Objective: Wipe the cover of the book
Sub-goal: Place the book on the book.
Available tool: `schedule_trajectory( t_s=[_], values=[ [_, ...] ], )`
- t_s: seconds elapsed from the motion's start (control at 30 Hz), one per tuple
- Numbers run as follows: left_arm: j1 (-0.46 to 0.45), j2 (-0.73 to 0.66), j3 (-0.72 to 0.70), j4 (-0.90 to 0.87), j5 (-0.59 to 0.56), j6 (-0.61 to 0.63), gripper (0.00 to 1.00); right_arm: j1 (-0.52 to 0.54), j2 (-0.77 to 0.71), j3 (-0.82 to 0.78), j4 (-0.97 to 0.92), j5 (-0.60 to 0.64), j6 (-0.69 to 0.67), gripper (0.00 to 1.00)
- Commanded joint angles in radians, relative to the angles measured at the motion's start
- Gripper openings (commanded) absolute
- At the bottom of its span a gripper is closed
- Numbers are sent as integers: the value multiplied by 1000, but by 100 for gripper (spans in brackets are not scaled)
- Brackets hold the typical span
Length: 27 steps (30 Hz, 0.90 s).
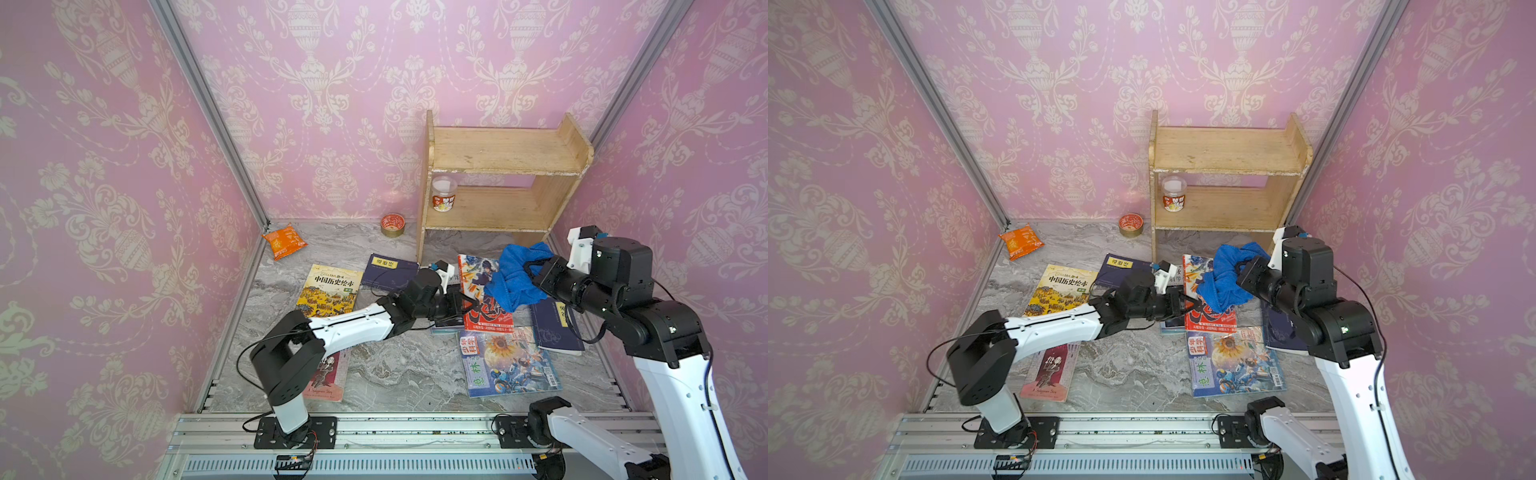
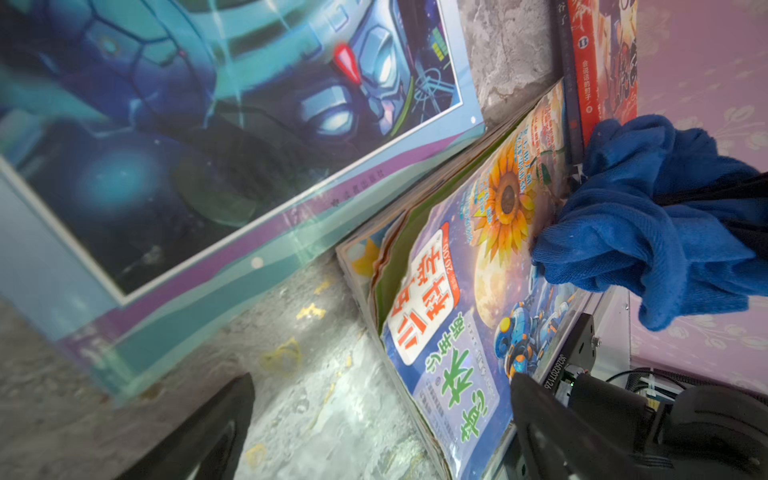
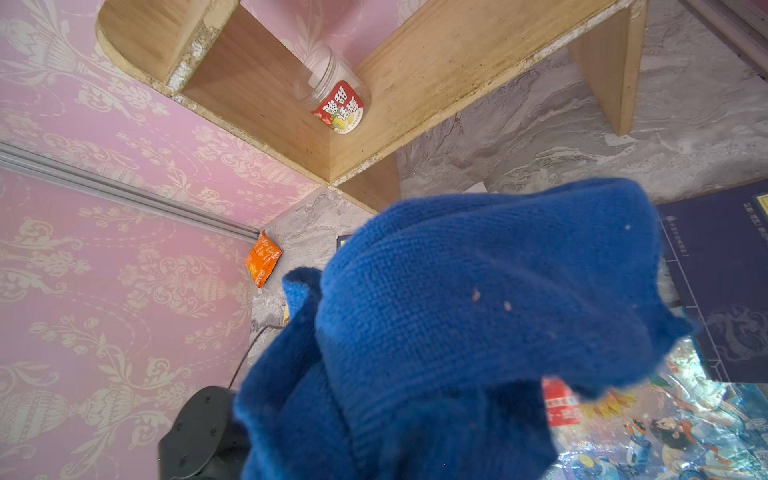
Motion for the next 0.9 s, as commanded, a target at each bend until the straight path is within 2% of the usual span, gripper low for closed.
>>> schedule_trajectory(
  t_s=[0.0,0.2,0.43,0.67,0.73,0.87],
  values=[
    [-37,167,191,213,57,1,11,-6,14,4,-37,-11,11,0],
    [-83,464,499,340,43,-100,11,-11,-34,-84,-4,-22,44,0],
    [-151,738,873,260,-27,-217,13,-14,-94,-208,40,-57,71,0],
    [-193,981,1282,34,-98,-250,15,-16,-114,-247,22,-47,44,0],
    [-201,1028,1344,0,-135,-274,15,-17,-115,-262,28,-52,40,0],
    [-204,1049,1347,-26,-179,-289,17,-20,-115,-277,32,-55,29,0]
  ],
)
